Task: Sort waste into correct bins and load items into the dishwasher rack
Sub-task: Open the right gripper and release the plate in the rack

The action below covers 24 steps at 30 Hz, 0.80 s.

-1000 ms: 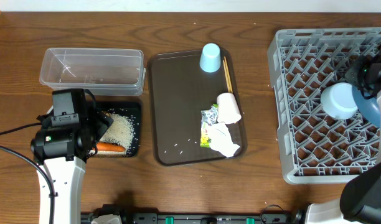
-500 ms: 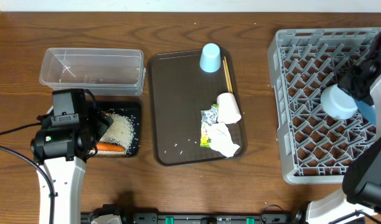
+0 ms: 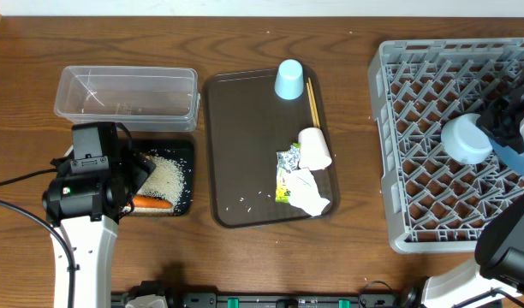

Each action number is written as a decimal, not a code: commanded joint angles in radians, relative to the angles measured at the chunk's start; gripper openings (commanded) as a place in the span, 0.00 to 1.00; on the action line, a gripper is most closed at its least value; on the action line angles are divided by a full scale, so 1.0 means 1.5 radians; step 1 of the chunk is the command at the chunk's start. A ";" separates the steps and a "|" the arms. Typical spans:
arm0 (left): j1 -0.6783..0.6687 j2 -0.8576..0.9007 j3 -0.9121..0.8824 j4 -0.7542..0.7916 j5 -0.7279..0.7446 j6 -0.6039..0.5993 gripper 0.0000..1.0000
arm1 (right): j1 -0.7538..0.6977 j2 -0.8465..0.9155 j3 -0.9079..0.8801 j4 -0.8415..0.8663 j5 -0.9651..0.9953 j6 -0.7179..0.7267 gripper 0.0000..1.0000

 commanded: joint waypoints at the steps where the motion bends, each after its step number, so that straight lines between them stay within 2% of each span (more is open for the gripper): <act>1: 0.003 0.002 0.002 -0.002 -0.006 0.006 0.98 | -0.040 0.032 0.004 0.004 0.037 0.018 0.01; 8: 0.003 0.002 0.002 -0.002 -0.006 0.006 0.98 | -0.037 -0.014 0.004 0.005 -0.035 0.019 0.01; 14: 0.003 0.002 0.002 -0.002 -0.006 0.006 0.98 | 0.008 -0.127 0.004 0.022 -0.098 0.001 0.01; 17: 0.003 0.002 0.002 -0.002 -0.006 0.006 0.98 | 0.042 -0.186 0.004 0.029 -0.106 0.000 0.06; 19: 0.003 0.002 0.002 -0.002 -0.006 0.006 0.98 | 0.067 -0.220 0.004 0.033 -0.132 -0.013 0.16; 21: 0.003 0.002 0.002 -0.002 -0.006 0.006 0.98 | 0.096 -0.245 0.004 0.040 -0.180 -0.029 0.38; 22: 0.003 0.002 0.002 -0.002 -0.006 0.006 0.98 | 0.114 -0.253 0.004 0.044 -0.207 -0.032 0.51; 23: 0.003 0.002 0.002 -0.002 -0.006 0.006 0.98 | 0.134 -0.258 0.004 0.048 -0.235 -0.033 0.62; 24: 0.003 0.002 0.002 -0.002 -0.006 0.006 0.98 | 0.150 -0.259 0.004 0.051 -0.261 -0.041 0.68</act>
